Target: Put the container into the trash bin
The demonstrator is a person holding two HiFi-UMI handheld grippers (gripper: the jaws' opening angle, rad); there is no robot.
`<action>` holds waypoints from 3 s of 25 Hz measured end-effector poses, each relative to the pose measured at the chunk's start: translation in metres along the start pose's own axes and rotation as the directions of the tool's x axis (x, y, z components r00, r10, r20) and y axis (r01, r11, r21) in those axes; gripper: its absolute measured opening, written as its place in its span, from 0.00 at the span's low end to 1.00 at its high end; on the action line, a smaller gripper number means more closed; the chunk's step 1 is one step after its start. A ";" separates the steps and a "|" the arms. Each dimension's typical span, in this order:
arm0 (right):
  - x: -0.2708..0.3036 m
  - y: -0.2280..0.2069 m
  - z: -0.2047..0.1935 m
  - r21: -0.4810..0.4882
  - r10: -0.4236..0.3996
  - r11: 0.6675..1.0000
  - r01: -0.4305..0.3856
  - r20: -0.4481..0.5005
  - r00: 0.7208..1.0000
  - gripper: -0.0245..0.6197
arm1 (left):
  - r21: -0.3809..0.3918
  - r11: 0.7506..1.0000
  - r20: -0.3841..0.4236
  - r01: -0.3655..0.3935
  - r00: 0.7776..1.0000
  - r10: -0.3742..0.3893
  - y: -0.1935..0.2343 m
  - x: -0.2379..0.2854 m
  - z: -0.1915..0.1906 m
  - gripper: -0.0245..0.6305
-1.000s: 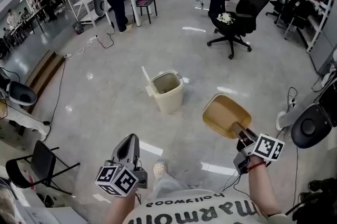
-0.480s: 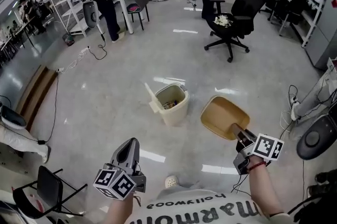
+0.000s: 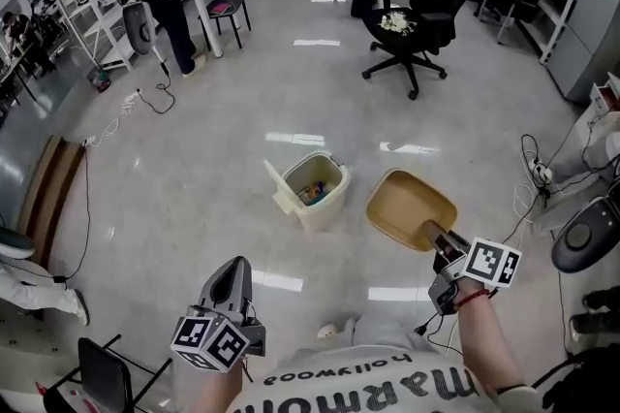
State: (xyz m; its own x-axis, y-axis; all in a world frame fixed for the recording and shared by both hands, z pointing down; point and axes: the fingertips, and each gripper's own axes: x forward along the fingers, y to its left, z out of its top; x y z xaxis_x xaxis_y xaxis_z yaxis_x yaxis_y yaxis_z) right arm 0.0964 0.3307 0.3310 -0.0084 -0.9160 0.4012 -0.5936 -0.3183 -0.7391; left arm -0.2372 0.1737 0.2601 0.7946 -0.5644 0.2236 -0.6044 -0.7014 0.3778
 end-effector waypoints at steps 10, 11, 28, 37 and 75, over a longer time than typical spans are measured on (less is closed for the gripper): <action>0.069 -0.020 0.021 0.019 -0.004 1.000 0.006 -0.099 0.995 0.17 | -0.079 0.997 -0.013 -0.012 1.000 0.011 0.016 0.059 0.000 0.03; 0.081 -0.021 0.028 0.011 0.006 1.000 -0.005 -0.115 0.993 0.17 | -0.080 0.996 -0.012 -0.031 0.999 0.030 0.018 0.066 0.001 0.03; 0.247 -0.053 0.120 -0.066 0.127 0.983 -0.169 -0.411 0.903 0.17 | -0.205 0.930 0.021 -0.304 0.949 0.315 0.023 0.189 -0.002 0.03; 0.299 -0.055 0.099 -0.026 0.140 0.984 -0.176 -0.497 0.856 0.17 | -0.206 0.910 -0.033 -0.360 0.932 0.361 0.036 0.196 -0.007 0.03; 0.457 -0.073 0.038 0.019 -0.072 0.994 0.104 -0.600 0.797 0.17 | -0.023 0.980 -0.338 -0.197 0.924 0.178 0.213 0.382 -0.012 0.03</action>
State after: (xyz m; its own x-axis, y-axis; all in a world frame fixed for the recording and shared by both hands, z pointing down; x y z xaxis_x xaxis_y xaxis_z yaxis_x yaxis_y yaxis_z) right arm 0.1663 -0.0743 0.5477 -0.4467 -0.5602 0.6976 -0.5763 -0.4162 -0.7033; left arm -0.0618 -0.1864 0.4369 0.6456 -0.4991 0.5780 -0.7479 -0.5660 0.3468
